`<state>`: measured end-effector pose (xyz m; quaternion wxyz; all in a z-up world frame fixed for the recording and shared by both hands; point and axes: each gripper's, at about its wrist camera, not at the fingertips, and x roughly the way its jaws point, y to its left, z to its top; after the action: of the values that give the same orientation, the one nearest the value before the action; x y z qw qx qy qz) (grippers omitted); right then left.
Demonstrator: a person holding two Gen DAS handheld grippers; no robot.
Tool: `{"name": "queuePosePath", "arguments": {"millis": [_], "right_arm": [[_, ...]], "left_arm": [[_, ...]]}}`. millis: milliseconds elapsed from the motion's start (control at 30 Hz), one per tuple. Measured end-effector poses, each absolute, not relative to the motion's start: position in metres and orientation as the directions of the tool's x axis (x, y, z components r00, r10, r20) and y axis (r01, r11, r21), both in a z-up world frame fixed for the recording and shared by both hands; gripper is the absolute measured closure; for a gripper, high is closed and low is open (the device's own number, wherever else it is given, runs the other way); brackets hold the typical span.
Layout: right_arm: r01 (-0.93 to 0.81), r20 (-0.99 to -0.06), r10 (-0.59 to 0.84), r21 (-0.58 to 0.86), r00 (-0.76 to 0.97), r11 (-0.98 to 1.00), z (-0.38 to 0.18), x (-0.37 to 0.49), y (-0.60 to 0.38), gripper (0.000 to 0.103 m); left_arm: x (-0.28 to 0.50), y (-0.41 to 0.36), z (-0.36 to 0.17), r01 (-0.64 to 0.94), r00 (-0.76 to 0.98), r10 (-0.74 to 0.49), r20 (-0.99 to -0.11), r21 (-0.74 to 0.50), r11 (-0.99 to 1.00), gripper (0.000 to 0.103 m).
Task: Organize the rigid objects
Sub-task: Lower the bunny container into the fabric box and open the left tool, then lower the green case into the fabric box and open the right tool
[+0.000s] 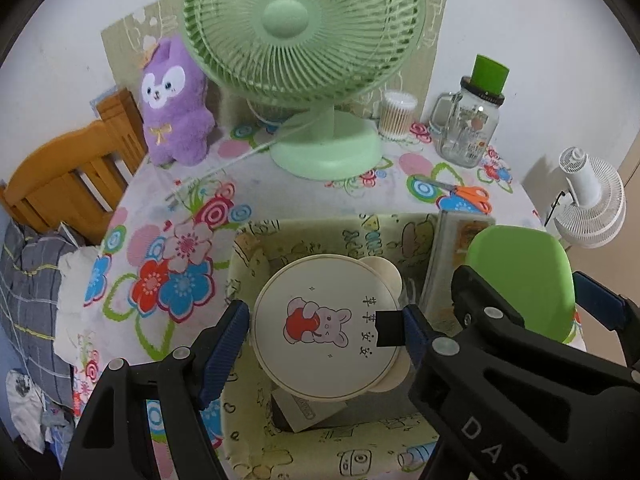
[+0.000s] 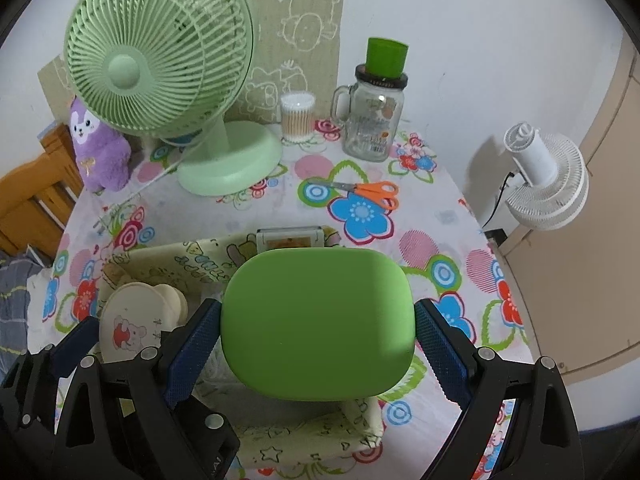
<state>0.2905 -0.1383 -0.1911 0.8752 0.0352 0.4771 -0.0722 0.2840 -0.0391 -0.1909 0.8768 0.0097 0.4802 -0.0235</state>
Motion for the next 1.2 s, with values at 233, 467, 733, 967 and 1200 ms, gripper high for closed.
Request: {"name": "queuePosePath", "arguments": {"millis": [233, 467, 733, 967, 1200], "right_arm": [[0.154, -0.860, -0.092, -0.016, 0.502, 0.988, -0.208, 0.295, -0.137, 0.008], [0.153, -0.862, -0.060, 0.020, 0.504, 0.988, -0.210, 0.295, -0.140, 0.008], [0.119, -0.848, -0.016, 0.055, 0.530, 0.991, -0.194, 0.291, -0.136, 0.008], [0.097, -0.839, 0.027, 0.095, 0.543, 0.991, -0.189, 0.291, -0.128, 0.008], [0.078, -0.849, 0.045, 0.101, 0.526, 0.992, -0.197, 0.292, -0.113, 0.008]], "left_arm": [[0.288, -0.039, -0.204, 0.049, 0.519, -0.017, -0.855, 0.009, 0.999, 0.023], [0.288, -0.044, -0.203, 0.067, 0.503, -0.005, -0.865, 0.033, 0.997, 0.020], [0.281, -0.040, -0.186, 0.046, 0.524, 0.025, -0.851, 0.058, 0.997, 0.014], [0.278, -0.030, -0.178, 0.034, 0.535, 0.040, -0.844, 0.068, 0.997, 0.013], [0.277, -0.018, -0.184, 0.036, 0.510, 0.048, -0.859, 0.078, 0.996, 0.013]]}}
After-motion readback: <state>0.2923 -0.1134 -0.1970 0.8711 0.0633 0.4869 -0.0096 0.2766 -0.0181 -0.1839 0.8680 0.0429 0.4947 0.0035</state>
